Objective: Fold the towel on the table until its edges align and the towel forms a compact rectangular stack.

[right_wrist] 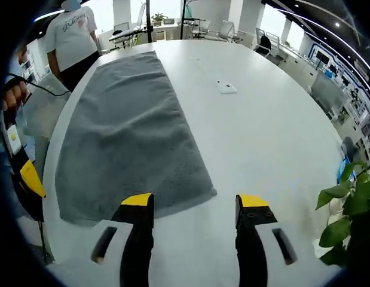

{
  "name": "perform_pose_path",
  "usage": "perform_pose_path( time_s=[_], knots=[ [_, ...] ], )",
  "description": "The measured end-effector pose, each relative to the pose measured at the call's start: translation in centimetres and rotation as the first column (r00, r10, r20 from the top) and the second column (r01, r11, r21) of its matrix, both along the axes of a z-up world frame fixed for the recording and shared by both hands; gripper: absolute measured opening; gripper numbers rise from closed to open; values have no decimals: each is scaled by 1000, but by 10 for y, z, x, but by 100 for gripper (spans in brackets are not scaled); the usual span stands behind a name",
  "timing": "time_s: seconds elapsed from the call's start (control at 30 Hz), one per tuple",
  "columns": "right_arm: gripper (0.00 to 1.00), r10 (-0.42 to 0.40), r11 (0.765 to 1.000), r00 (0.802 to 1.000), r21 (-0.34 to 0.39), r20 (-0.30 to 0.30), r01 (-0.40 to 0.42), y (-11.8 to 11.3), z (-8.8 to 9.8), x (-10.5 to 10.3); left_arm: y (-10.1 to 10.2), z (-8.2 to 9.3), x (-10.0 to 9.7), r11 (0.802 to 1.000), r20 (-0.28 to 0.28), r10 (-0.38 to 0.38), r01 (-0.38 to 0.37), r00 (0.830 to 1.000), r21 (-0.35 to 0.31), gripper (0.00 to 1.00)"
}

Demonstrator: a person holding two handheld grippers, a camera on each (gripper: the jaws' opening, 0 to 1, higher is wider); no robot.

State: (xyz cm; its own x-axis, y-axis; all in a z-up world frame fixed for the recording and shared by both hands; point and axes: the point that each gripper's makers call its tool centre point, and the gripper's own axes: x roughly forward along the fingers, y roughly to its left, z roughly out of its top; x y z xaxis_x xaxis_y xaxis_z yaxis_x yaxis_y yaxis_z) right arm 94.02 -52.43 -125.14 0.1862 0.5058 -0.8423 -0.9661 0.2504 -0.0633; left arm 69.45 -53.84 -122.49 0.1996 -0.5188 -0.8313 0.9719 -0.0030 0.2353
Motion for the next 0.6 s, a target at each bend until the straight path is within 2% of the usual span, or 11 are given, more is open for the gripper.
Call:
perform_pose_path(
  time_s=[0.07, 0.27, 0.6],
  knots=[
    [51, 7, 1000, 1000, -7, -4, -7, 0, -3, 0, 0, -5, 1, 1000, 5, -14, 14, 1000, 17, 57],
    [52, 10, 1000, 1000, -15, -17, -11, 4, -11, 1, 0, -14, -1, 1000, -35, -21, 21, 999, 21, 56],
    [51, 28, 999, 999, -32, -35, -29, 4, -22, 0, -17, -31, -18, 994, -80, -101, 105, 992, 42, 50]
  ],
)
